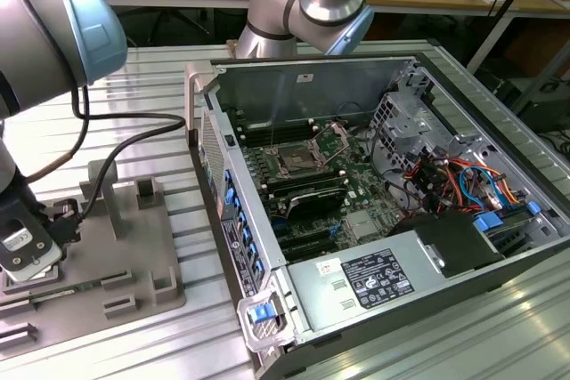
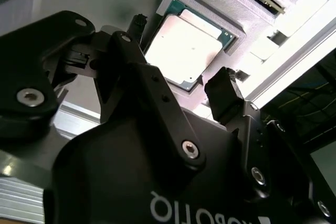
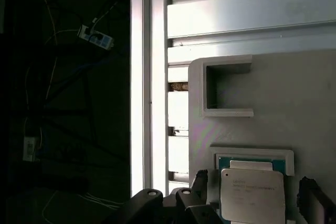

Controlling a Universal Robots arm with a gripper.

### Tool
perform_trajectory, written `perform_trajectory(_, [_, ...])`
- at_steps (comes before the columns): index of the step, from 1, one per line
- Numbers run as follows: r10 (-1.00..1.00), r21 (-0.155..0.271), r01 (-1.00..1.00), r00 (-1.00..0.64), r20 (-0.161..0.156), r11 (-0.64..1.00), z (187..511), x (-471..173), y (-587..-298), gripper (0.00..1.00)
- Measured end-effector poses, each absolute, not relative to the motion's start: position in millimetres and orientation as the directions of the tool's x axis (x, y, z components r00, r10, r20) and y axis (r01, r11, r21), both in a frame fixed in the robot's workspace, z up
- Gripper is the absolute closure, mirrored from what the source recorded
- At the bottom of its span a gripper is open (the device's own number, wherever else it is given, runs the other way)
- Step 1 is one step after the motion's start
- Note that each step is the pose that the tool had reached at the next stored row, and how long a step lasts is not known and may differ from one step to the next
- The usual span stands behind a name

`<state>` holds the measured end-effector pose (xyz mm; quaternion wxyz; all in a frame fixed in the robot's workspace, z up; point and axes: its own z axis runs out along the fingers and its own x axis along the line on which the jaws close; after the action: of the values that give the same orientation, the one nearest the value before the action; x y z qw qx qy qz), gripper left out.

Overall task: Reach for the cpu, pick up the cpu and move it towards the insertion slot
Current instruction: 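Reach for the cpu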

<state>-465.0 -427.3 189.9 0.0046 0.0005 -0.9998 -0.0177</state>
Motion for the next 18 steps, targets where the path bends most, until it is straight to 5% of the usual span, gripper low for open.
perform_trajectory(8, [-0.001, 0.035, -0.001, -1.000, 0.009, 0.999, 188.2, -465.2, -428.3, 0.28])
perform_trajectory(9, [-0.001, 0.035, -0.001, -1.000, 0.009, 0.999, 188.2, -465.2, -428.3, 0.35])
perform_trajectory(18, [-0.001, 0.035, -0.001, -1.000, 0.009, 0.999, 187.9, -465.2, -428.3, 0.45])
